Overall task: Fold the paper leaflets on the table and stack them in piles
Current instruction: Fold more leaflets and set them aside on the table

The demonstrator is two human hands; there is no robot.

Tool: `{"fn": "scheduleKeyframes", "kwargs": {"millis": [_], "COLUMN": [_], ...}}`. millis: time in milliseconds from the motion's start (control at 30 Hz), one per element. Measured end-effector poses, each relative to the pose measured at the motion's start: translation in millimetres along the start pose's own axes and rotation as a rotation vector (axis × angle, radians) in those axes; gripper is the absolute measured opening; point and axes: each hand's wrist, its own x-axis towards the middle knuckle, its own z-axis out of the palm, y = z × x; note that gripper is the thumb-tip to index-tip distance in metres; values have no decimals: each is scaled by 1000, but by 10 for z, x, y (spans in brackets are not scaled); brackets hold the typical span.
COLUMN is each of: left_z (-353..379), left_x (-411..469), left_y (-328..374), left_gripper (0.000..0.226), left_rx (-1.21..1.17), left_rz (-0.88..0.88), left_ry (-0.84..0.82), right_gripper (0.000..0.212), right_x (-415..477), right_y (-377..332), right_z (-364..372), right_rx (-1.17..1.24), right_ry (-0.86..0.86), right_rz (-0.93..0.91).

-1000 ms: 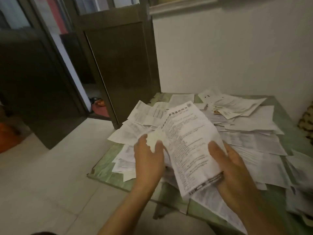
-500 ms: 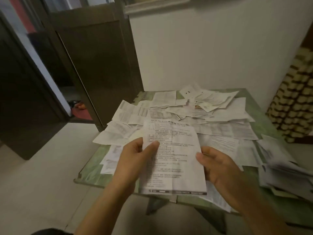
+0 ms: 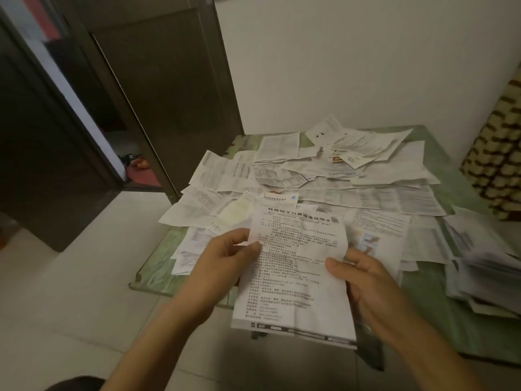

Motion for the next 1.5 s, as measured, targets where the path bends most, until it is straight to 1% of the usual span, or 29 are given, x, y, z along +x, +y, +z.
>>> {"fn": "scheduleKeyframes", "kwargs": {"millis": [100, 167, 200, 233, 267, 300, 333, 400, 467, 533, 600, 633, 667, 700, 733, 800, 833, 900, 967, 1033, 1100, 1200, 1233, 1300, 1333, 1400, 1433, 1467, 1500], "left_z": [-17, -39, -45, -56, -60, -55, -48, -31, -49, -84, -60, -22, 28, 75, 124, 173, 184, 227, 311, 381, 403, 373, 363, 337, 330, 330, 341, 348, 357], "left_x": [14, 38, 47, 52, 55, 52, 45, 29, 23, 19, 12, 10, 13, 18, 23, 38, 39, 15, -18, -50, -55, -62, -72, -102, -108, -104, -101, -107, -112], "left_y": [-3, -4, 0, 9, 10, 18, 36, 57, 63, 70, 79, 87, 95, 108, 139, 177, 173, 141, 37, -49, -98, -94, -82, -58, -55, -59, -61, -56, -60], "left_gripper": [24, 24, 31, 44, 55, 61, 61, 50, 28, 12, 9, 9, 9, 8, 8, 14, 19, 32, 37, 33, 33, 18, 21, 39, 41, 29, 22, 20, 26], "left_rx": [-92, -213, -280, -337, -361, -359, -335, -197, 5, 105, 197, 256, 300, 324, 323, 225, 124, -38, -35, -40, -60, -26, -10, 0, -11, -79, -128, -177, -212], "left_rz": [-77, -126, -172, -218, -245, -246, -232, -197, -159, -123, -73, -44, -15, 10, 38, 76, 68, 24, 8, -8, -25, -18, -13, -14, -23, -62, -91, -116, -132], "left_ry": [18, 11, -7, -42, -83, -117, -129, -116, -82, -93, -173, -216, -245, -255, -248, -168, -130, -119, -130, -72, 3, 24, 10, -21, -18, 7, 15, 3, -32], "right_gripper": [21, 29, 36, 42, 45, 46, 47, 47, 42, 30, 24, 20, 24, 26, 21, 12, 10, 12, 13, 9, 6, 18, 23, 34, 42, 53, 55, 55, 54], "right_x": [5, -6, -17, -23, -39, -45, -53, -72, -89, -78, -115, -133, -165, -196, -222, -233, -219, -200, -177, -180, -187, -199, -199, -197, -196, -211, -224, -225, -237], "right_y": [-18, -44, -54, -61, -64, -66, -69, -100, -184, -275, -313, -302, -284, -260, -251, -249, -238, -205, -150, -97, -66, -49, -46, -45, -43, -31, -25, -11, -5], "right_z": [2, 9, 7, 8, 9, 4, 11, -10, -70, -149, -161, -135, -94, -50, -15, 13, 7, -6, 12, 43, 41, 17, -3, -29, -37, -41, -51, -68, -77], "right_rx": [-35, -81, -105, -134, -166, -194, -214, -257, -313, -372, -424, -497, -601, -696, -733, -676, -599, -428, -359, -368, -323, -192, -158, -120, -132, -188, -220, -252, -289], "right_ry": [33, 40, 43, 48, 51, 49, 30, -53, -142, -182, -212, -244, -283, -311, -302, -165, -54, 160, 269, 268, 215, 114, 94, 66, 52, 34, 39, 47, 55], "right_rz": [-47, -126, -170, -209, -242, -268, -286, -285, -258, -300, -318, -280, -228, -178, -154, -198, -237, -310, -350, -352, -313, -208, -162, -108, -109, -143, -169, -196, -225]}}
